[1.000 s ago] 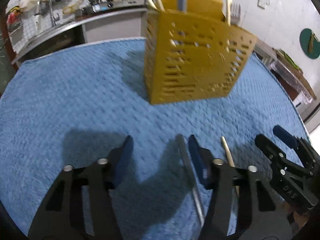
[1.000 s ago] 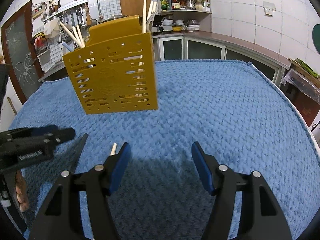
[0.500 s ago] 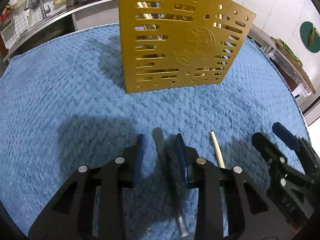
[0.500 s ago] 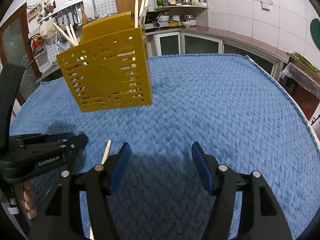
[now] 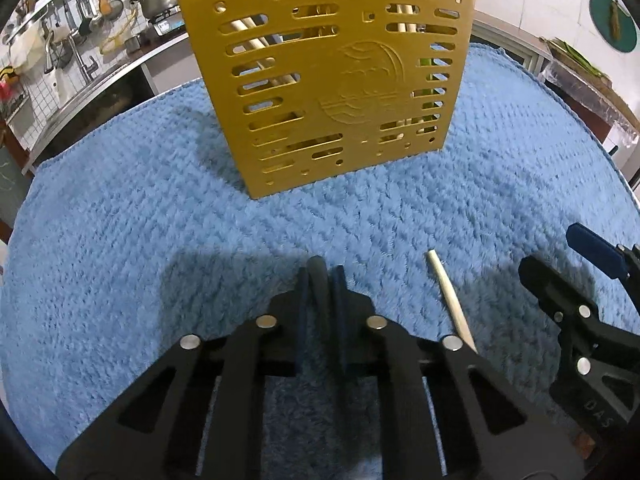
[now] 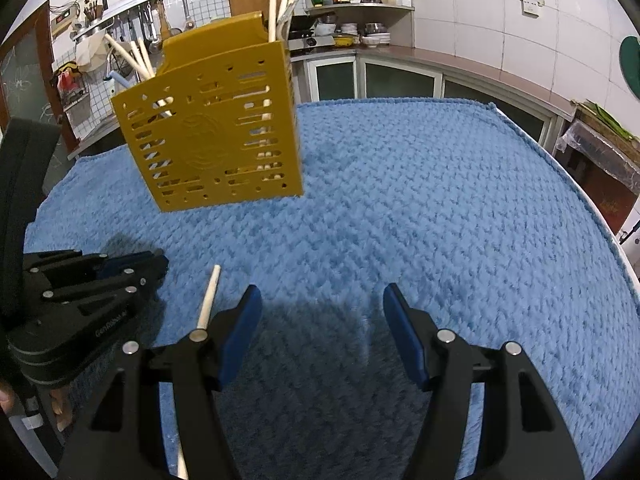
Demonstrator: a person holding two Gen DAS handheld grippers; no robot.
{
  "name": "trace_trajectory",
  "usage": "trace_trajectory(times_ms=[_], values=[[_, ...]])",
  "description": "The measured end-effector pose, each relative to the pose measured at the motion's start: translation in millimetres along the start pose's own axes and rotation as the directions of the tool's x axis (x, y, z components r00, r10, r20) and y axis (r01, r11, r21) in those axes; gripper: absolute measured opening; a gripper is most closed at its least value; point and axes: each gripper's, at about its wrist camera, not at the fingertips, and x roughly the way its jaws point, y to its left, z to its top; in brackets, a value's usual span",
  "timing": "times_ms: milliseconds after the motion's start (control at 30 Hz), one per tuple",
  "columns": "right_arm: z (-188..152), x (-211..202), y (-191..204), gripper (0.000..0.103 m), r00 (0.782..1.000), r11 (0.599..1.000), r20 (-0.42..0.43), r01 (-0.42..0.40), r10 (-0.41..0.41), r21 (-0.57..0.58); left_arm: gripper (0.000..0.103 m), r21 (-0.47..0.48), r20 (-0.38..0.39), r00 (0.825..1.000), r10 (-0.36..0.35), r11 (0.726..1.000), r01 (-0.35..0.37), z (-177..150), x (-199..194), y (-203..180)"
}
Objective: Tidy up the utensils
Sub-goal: 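Grasp the dark metal utensil with the left tool while the right tool grasps the last chopstick, then carry the metal utensil and chopstick up to the caddy and lower them inside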
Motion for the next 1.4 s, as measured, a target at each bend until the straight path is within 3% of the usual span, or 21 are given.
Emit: trace_trajectory(times_ms=[233,500,667,933,1267,1400], values=[[0,0,17,0.063,1.000,0.999,-0.010,-0.020,0.020,-0.032,0.008,-0.036,0.006,1.000,-0.021,0.999,0.021,-12,-9,28],[3,14,45,0.061,0.997,0.997,-0.063,-0.044,0.039,-0.070,0.008,-0.142,-0.008,0.999,-0.044,0.989,0.043,-18,-7,73],[4,23,53,0.049,0.994,0.997,-0.106,-0.012,0.004,-0.074,0.008,-0.139,-0.011,0.999,-0.042,0.989,0.040,-20,-9,76],[10,29,70,0.017,0.989,0.995,-0.145,0.009,-0.024,-0.104,0.008,-0.129,-0.025,0.998,-0.054,0.990,0.050,-17,-1,79],[10,26,67,0.016,0.979,0.997,-0.205,-0.016,-0.001,-0.078,0.009,-0.063,-0.042,0.998,-0.042,0.997,0.039,-11,2,72],[14,29,64,0.007,0.981,0.998,-0.192,-0.034,0.022,-0.059,0.008,-0.066,-0.047,0.998,-0.043,0.997,0.040,-10,2,72]])
